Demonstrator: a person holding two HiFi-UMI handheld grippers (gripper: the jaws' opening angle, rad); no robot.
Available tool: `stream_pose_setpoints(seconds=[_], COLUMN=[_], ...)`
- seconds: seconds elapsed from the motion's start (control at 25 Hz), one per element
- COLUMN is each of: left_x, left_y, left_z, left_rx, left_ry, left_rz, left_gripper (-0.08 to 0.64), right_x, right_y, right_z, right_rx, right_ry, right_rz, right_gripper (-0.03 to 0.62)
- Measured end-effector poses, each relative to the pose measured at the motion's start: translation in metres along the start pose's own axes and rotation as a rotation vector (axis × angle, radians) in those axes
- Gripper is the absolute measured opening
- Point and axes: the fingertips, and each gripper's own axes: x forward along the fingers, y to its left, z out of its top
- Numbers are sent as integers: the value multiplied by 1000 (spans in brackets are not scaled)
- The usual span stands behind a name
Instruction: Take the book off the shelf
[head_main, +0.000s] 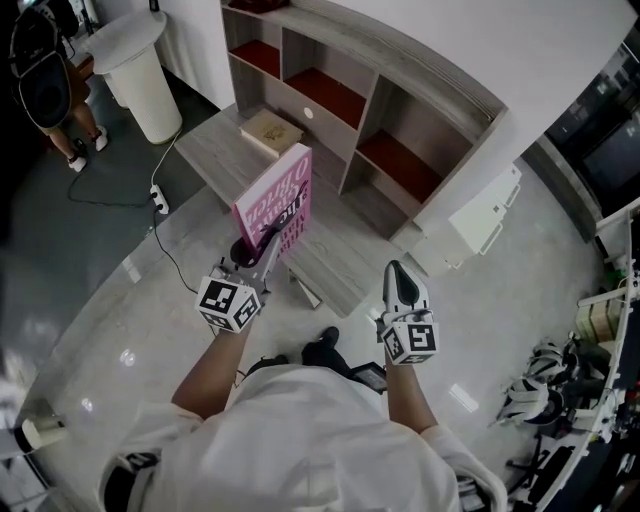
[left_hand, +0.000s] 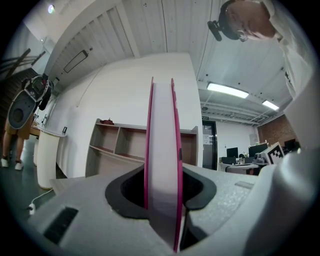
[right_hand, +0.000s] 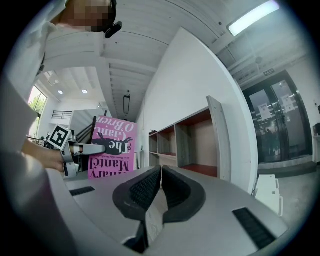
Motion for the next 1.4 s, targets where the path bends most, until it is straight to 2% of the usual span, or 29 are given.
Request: stream_pose_setpoints(seconds=[0.28, 0.64, 0.88, 1.08, 1.4], left_x=[-73, -120, -136, -139, -127], left_y=[4, -12, -22, -45, -73], left_z=[-6, -26, -42, -52, -61], left_rx=[8, 38, 46, 78, 72], left_ry=[7, 24, 38, 51, 99], left_rz=[8, -22, 3, 19, 29], left_gripper=[147, 148, 147, 147, 149], right_x=[-42, -81, -88, -91, -96], right_y=[46, 73, 73, 59, 38], right_z=[-7, -19, -22, -25, -31], right_rx=[-2, -11, -7, 15, 48], right_ry=[25, 75, 62, 62, 71], right_rz=[-42, -88, -99, -69, -1], right_gripper=[18, 18, 17, 17, 15])
